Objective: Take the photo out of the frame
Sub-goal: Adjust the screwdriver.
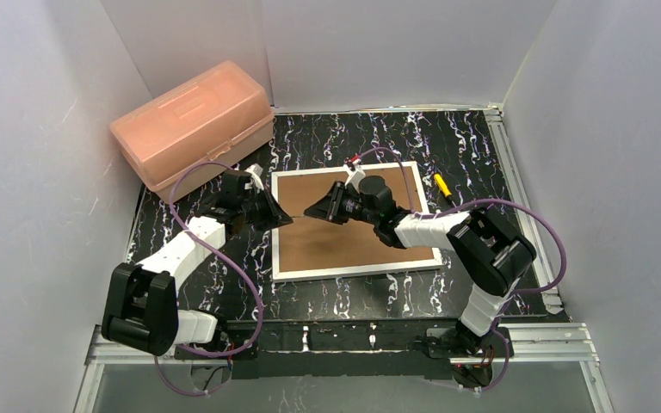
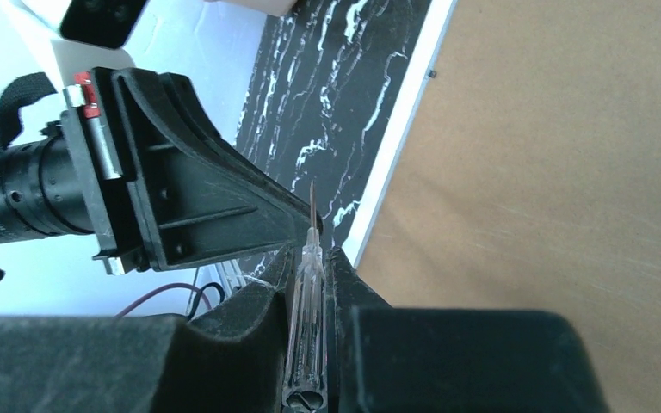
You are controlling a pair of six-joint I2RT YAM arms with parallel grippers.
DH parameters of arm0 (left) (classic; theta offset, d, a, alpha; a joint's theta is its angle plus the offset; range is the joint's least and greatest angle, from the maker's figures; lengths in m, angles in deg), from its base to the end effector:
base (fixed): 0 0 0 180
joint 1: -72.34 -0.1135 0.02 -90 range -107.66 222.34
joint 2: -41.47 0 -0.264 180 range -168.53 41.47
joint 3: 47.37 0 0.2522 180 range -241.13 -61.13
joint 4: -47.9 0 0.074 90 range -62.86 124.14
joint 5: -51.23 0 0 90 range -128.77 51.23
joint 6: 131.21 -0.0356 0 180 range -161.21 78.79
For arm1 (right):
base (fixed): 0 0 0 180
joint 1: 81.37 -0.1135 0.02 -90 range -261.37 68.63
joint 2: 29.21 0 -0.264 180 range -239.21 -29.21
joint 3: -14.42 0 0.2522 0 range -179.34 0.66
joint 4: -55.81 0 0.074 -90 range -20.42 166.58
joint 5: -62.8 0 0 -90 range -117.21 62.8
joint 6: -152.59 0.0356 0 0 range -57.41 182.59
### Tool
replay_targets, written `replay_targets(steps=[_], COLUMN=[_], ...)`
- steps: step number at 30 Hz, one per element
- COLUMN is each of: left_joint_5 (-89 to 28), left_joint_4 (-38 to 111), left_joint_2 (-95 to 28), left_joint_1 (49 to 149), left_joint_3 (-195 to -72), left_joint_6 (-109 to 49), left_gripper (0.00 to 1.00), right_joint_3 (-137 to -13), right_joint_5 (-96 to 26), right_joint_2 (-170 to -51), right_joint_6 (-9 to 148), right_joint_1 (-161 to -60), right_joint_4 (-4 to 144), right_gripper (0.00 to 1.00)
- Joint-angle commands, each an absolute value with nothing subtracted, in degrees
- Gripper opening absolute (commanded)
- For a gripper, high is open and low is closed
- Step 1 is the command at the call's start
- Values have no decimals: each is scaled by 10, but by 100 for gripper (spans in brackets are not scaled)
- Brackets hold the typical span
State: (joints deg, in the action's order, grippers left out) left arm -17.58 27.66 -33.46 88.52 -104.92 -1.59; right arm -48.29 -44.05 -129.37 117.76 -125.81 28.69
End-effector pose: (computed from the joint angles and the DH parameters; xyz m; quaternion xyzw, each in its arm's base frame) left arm 0.2624 -0.0895 0.2277 -0.0997 0.8801 -0.3488 0.3062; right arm 0.2592 0.2686 0.2006 -0.0224 0.7651 0.5566 0.3230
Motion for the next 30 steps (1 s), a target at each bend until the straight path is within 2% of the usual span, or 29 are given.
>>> replay_targets(steps=[1,8,15,20,26,30], left_joint_5=[-206,-235,-182,-177,-172,-171], left_joint_4=[290,235,292,309,358,375], left_joint_2=[-328,-289,-285,-311,-348,-377], left_joint_1=[877,868,790,772,762,762], left_joint_3=[-1069,-1073,-1026,-1030,-1027,-1034], left_joint_6=[-30,-53,-18,-10,13,14], left_gripper=[0,9,12,19,43,42], right_joint_3=[-498,-561,-590,-607,-619,-630], right_joint_5=[-478,-512,-530,-522,-532,-535], right_joint_2=[-1285,-1333,-1381,-1413,-1460,-1482], right_joint_6=[1163,1140,1121,1099,1104,1112], right_joint_1=[-1275,-1222,-1172,-1167,-1167,-1167], right_joint_4=[356,394,365,324,262,245], right_gripper=[1,1,1,1,1,1])
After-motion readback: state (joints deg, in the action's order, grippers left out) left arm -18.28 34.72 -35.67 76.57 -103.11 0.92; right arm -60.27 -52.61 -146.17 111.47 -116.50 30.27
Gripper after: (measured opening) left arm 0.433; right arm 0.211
